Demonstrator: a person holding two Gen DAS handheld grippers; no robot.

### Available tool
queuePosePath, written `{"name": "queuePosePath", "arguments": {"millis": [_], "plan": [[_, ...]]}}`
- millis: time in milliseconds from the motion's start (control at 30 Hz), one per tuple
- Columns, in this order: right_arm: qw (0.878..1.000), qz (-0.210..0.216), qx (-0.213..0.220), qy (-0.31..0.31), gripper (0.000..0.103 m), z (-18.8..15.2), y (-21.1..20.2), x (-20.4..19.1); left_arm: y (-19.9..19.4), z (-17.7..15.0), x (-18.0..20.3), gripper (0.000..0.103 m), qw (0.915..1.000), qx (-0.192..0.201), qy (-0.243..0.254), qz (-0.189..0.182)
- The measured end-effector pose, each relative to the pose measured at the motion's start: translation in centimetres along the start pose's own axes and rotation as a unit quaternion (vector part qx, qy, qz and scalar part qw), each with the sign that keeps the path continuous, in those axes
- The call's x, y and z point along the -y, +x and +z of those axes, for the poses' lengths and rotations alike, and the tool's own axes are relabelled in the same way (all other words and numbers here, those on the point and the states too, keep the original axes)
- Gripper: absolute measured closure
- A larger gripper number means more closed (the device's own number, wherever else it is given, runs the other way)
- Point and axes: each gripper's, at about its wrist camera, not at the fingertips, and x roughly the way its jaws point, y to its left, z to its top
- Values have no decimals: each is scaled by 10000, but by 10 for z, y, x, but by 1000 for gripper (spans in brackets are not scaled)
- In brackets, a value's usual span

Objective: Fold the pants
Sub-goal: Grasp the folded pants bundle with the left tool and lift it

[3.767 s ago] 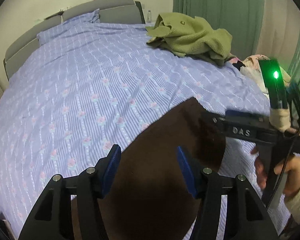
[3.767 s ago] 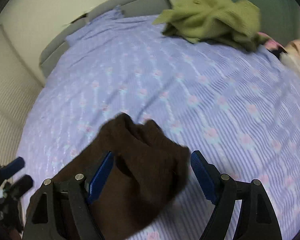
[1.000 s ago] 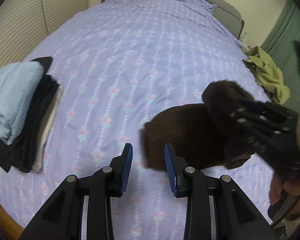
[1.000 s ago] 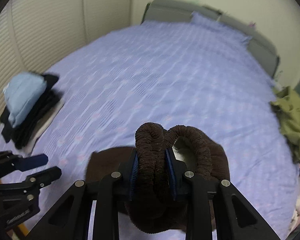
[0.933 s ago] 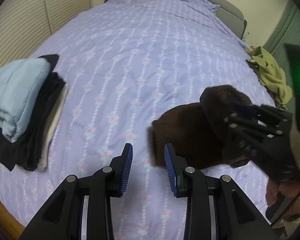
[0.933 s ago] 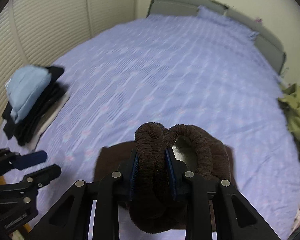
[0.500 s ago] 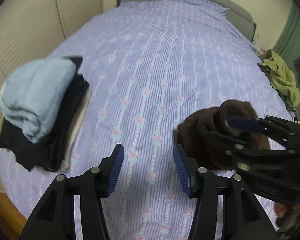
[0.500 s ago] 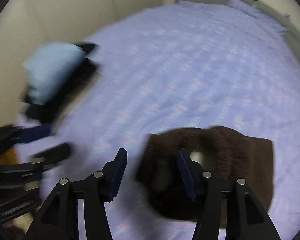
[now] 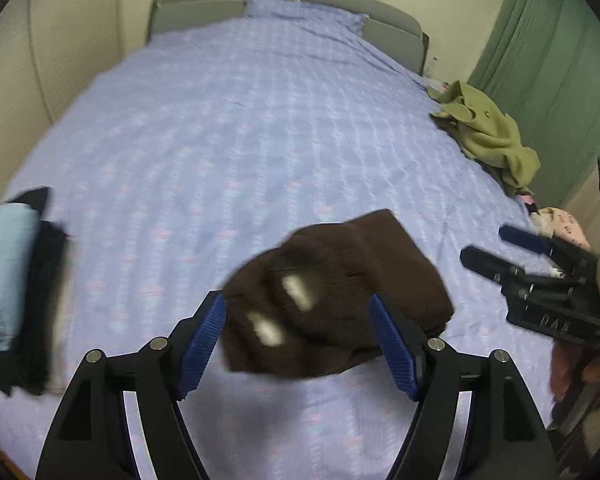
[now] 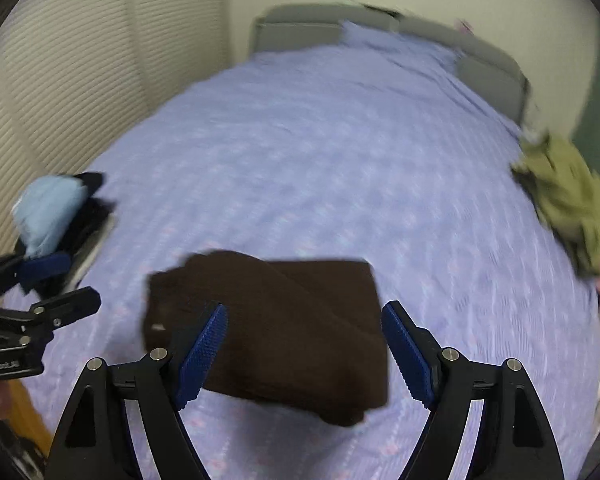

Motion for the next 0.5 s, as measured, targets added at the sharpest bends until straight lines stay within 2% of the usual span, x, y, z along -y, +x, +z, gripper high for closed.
{"name": "queuePosePath", "arguments": {"millis": [233, 333, 367, 400, 433, 467, 500], "plan": [[9964, 23, -326, 785, 22, -21, 29, 45, 59, 23, 16, 29, 9972, -515, -535, 49], [9947, 74, -427, 928, 22, -24, 37, 51, 73, 25, 26, 29, 9966, -613, -418, 368], [9942, 118, -451, 966, 22, -25, 38, 53, 81, 24, 29, 36, 9949, -702, -406, 604], [9939, 145, -465, 985, 22, -26, 40, 54, 84, 23, 26, 60, 9939, -781, -458, 629], [9938, 173, -480, 992, 22, -27, 41, 54, 88, 20, 24, 74, 9928, -908, -580, 522], [9939, 213, -484, 969, 22, -27, 41, 53, 91, 17, 20, 76, 9909, -1032, -753, 416], [9941, 231, -485, 946, 22, -27, 42, 54, 88, 13, 17, 76, 9904, -986, -901, 352]]}}
